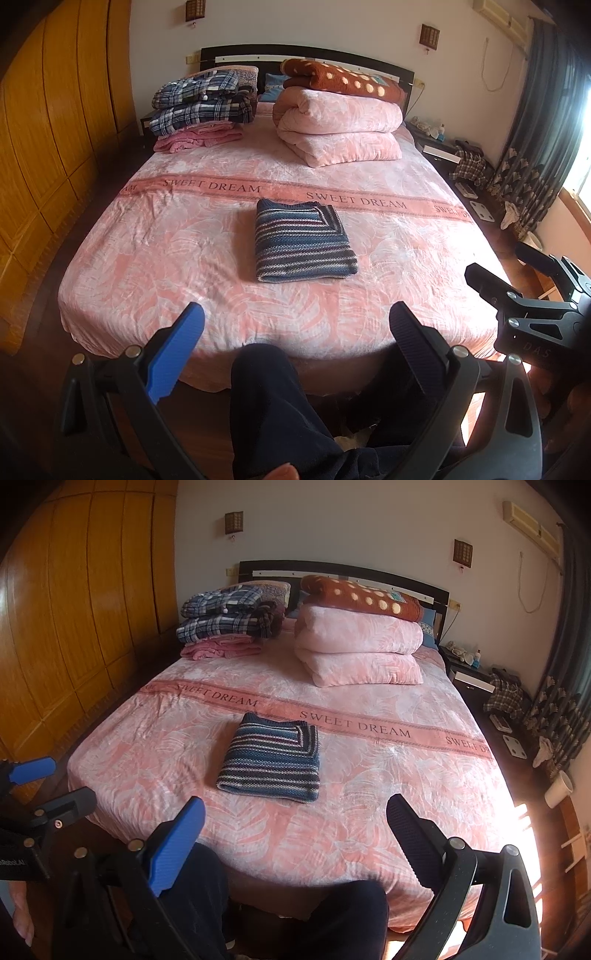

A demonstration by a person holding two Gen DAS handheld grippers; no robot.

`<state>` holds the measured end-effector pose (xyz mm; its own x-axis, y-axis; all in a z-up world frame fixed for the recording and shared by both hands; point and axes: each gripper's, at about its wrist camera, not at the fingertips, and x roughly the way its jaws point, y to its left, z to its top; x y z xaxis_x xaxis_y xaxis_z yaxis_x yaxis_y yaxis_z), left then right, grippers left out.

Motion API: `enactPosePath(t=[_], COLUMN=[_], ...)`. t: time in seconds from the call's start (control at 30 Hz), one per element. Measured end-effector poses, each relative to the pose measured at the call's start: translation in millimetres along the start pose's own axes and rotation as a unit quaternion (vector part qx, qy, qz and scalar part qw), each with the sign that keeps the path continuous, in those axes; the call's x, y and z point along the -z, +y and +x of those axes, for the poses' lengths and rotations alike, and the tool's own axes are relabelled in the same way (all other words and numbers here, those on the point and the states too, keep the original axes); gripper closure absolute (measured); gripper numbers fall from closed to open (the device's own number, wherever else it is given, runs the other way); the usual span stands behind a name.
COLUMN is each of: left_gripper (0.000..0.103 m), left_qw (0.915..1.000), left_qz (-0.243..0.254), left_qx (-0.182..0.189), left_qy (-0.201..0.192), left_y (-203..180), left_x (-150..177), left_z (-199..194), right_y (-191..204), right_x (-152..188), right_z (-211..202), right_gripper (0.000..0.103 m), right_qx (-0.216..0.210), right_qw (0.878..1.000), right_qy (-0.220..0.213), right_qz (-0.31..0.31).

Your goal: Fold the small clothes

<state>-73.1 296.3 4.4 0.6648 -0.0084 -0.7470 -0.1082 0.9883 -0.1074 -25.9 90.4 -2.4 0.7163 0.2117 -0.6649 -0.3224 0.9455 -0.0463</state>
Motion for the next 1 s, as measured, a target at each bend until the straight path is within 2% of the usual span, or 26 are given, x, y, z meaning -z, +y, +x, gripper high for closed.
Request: enactPosePath(t=[0.5,1.0], left_gripper=[0.003,0.003], left_qw=[1.0000,0.9999], left_qz=[0.000,-0.001], left_qx=[-0.009,-0.009], left_qy=[0.001,-0.007], left_y=[1.3,1.4], left_x=[2.7,9.9], left_z=[5.9,1.4], right_y=[-1.8,1.6], right_x=[4.1,12.1], right_z=[7.6,-7.4], right_gripper=[0.004,0.004], right_qx=[-0.004,0.001], right_qw=[1.000,1.000], right_qy=[0.004,-0.007], right_qz=[0.002,0.004])
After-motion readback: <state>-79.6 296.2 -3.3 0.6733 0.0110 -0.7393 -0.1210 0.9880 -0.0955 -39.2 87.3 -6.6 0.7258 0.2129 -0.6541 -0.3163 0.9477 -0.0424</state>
